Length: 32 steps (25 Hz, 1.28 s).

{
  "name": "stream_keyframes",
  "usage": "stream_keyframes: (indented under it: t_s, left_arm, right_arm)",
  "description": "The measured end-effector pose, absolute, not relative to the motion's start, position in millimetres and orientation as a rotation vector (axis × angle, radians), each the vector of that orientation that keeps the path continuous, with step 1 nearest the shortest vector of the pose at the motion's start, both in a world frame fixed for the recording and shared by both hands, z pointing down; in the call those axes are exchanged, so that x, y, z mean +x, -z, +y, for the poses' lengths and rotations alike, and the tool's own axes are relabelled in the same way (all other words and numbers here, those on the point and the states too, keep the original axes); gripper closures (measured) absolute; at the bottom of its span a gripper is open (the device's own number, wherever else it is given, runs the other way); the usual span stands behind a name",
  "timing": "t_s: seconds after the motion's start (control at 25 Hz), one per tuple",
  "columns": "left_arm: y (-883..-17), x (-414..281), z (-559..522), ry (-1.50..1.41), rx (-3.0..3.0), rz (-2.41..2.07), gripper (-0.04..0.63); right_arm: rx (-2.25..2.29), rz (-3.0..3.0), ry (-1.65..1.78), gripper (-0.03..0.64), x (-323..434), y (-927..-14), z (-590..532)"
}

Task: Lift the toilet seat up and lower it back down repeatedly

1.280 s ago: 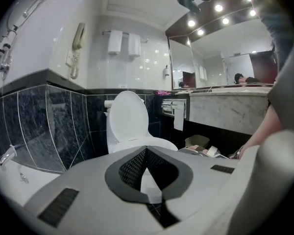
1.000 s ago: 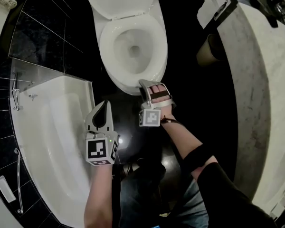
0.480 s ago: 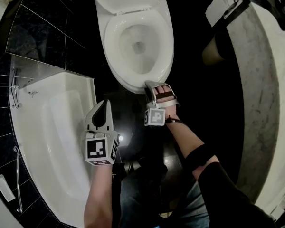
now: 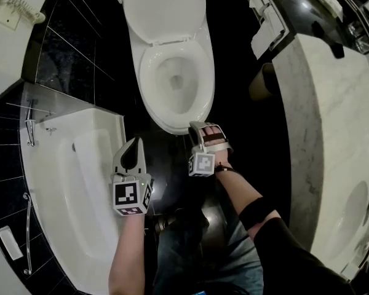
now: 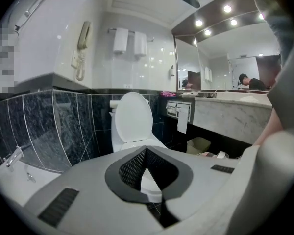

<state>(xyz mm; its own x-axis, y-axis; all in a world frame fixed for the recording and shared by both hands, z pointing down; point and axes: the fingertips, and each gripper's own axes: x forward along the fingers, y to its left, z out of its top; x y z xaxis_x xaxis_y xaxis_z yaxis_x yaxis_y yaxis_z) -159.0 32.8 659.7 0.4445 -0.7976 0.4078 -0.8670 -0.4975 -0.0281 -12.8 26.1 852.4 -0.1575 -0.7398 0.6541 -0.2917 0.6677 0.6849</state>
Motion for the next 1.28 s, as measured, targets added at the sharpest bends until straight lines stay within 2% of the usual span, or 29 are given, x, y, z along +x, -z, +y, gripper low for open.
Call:
stream_keyframes:
  t_s: [0.2,0.64,1.04,1.28]
  left_arm:
    - [-574.1,-146.7,30.8,-0.531,2.52,-1.456,0.594]
    - [-384.3,-140.2,20.8,-0.468,2.579,-1.488,0.594]
    - [-271.9,-135.1,6.9,-0.445,2.66,-1.548,0.594]
    - [-253.6,-123.4,6.7,-0.436,2.674,-1.527,0.594]
  right_arm:
    - [0.956,-1.775,0.485,0.555,-2.1,-724.6,12.8]
    - [1.241,-1.957,0.304,0.595,26.2,-458.8,-6.7]
    - [1.466,-2.147,-0.092,0.597,80.5,-341.0,-10.6]
    - [1.555,-2.224,-0.157,0.597,105.9,-291.0,-25.6]
